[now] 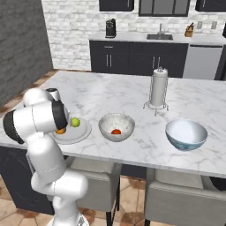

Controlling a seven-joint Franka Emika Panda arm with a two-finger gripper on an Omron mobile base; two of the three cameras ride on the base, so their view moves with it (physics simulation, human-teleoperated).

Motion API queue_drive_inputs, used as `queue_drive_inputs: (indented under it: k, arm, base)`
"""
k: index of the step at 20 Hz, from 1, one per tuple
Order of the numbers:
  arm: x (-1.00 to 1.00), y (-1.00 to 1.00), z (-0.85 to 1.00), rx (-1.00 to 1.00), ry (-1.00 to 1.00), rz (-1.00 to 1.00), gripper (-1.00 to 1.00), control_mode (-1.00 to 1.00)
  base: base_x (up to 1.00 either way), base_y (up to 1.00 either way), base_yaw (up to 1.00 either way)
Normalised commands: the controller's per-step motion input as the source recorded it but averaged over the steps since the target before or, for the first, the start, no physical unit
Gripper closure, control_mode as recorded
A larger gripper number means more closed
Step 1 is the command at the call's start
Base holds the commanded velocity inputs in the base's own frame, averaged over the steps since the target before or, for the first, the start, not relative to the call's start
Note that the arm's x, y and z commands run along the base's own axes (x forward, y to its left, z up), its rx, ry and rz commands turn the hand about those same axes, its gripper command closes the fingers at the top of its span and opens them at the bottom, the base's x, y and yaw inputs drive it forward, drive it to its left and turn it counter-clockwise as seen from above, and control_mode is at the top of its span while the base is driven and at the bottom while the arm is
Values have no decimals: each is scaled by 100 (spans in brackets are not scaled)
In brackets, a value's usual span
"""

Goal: Take the fruits from the plate on the dining counter and place two fruits in each bowl.

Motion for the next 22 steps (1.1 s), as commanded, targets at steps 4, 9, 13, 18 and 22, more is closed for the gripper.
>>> queue_drive_inputs:
  k: [4, 9, 13, 18, 22]
  arm:
    - [18, 7, -17, -1, 0, -4, -100, -100]
    - [15, 6, -19, 0, 0, -3, -100, -100]
    - [20, 0, -10, 0, 0, 0, -100, -100]
    - [0, 0, -4, 0, 0, -2, -100, -100]
    - [-7, 3, -6, 0, 2, -3, 100, -100]
  base:
    - [0, 0, 0]
    - [0, 0, 0]
    - [0, 0, 0]
    - [0, 0, 0]
    - [0, 0, 0]
